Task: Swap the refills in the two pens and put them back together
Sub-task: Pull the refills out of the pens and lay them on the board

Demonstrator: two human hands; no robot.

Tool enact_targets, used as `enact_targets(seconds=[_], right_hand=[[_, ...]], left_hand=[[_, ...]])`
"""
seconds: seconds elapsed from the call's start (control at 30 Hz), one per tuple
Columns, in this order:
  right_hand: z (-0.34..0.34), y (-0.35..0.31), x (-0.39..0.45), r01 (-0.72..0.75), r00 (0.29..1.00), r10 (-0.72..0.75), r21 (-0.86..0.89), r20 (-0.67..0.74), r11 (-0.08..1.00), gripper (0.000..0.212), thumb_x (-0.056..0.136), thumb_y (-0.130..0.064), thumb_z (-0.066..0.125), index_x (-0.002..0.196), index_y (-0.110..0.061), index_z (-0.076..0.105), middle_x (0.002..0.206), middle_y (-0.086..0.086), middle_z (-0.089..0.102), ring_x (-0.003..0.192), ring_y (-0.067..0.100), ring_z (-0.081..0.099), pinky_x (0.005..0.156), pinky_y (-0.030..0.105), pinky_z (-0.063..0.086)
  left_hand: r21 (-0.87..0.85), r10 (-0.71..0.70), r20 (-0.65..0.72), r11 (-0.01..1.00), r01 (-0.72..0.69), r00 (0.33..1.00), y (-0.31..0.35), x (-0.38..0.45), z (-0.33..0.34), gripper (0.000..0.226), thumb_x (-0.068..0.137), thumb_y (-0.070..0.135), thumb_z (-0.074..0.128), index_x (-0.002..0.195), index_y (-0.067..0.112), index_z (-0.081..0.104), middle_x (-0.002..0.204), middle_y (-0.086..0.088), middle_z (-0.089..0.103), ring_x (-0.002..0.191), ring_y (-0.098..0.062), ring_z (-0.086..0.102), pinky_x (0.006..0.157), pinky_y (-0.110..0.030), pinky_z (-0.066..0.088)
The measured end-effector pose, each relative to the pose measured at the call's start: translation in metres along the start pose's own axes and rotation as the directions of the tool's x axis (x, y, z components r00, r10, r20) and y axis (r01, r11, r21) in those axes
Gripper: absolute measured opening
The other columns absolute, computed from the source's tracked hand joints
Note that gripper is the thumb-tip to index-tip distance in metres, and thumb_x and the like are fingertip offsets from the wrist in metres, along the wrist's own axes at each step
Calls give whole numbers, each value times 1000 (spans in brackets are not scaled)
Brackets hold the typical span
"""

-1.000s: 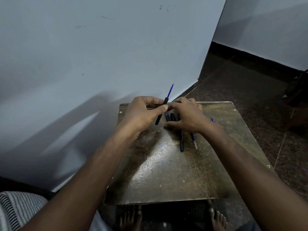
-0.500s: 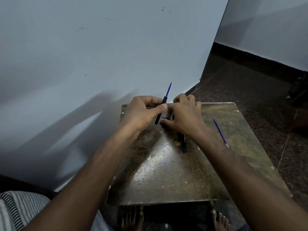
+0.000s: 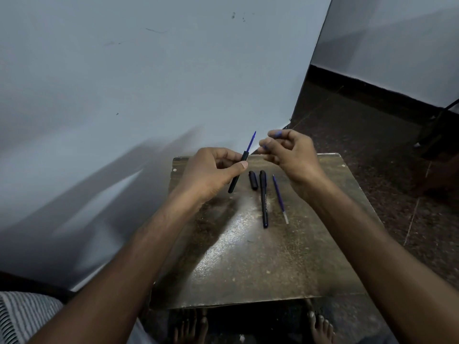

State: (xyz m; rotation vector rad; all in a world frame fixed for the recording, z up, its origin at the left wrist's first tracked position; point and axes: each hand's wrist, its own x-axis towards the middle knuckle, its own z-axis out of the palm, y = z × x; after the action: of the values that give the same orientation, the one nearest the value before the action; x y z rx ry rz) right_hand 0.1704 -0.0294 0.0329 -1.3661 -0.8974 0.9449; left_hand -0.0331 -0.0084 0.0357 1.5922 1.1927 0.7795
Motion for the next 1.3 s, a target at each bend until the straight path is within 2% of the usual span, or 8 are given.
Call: enact_targets(seconds=[0.13,0.47,0.63,0.73,0.93,1.1,1.23,1.3], right_hand=[[-14,-2,-8,61,998,-64,150,16,987,8,101,-8,74,109,-6,74,92,7,80,91,18,79,83,26,62],[-29,-9,-13,170,983,-174,70,54,983,25,107,-13,67,131,-10,73,95,8,75,88,17,70,81,28,60],[-30,-9,-16,172,975,-165,-35,150,984,24,106,-11,68,128,-13,75,97,9,76,87,16,71,80,29,61],[-30,-8,-17,168,977,-156,-72,143,983,22,106,-12,68,126,-14,74,99,10,77,89,16,73,82,30,62],[-32,-11,-12,157,987,-158,44,8,987,22,106,-14,68,126,-6,73,96,8,75,89,21,71,80,29,62],[-31,-7,-14,173,981,-168,-46,95,984,23,107,-14,67,128,-8,73,98,10,75,87,17,71,81,30,62],[-33,-7,-12,169,981,-159,-81,115,982,22,106,-15,68,127,-11,74,98,9,76,86,16,71,83,34,63],[-34,-7,-12,164,981,-153,-86,122,983,21,106,-15,68,126,-11,74,98,9,76,86,16,72,83,34,63]], left_hand=[[88,32,57,995,-37,998,2,-3,7,11,93,33,84,105,31,85,88,12,84,80,5,77,82,-21,61],[125,33,135,991,-50,990,3,-6,15,8,93,33,85,100,37,84,87,20,84,85,6,78,90,-27,63],[153,26,151,987,-50,988,1,-3,14,9,93,34,84,102,36,85,84,24,82,83,11,75,70,-8,52],[173,24,150,984,-50,988,-2,-1,13,8,93,34,84,101,36,85,82,26,81,80,15,73,59,2,45],[155,34,136,986,-55,990,-4,-1,15,9,93,33,85,102,33,85,78,23,81,76,15,72,58,2,43],[162,27,126,986,-47,992,-4,0,14,13,92,33,86,104,31,86,83,17,83,79,11,75,60,0,46],[186,18,116,982,-40,993,-3,-1,13,12,92,35,85,104,32,86,86,15,83,82,9,75,58,2,45],[184,16,115,982,-37,993,-2,-1,13,11,92,35,85,103,33,86,85,17,83,82,9,75,60,-2,47]])
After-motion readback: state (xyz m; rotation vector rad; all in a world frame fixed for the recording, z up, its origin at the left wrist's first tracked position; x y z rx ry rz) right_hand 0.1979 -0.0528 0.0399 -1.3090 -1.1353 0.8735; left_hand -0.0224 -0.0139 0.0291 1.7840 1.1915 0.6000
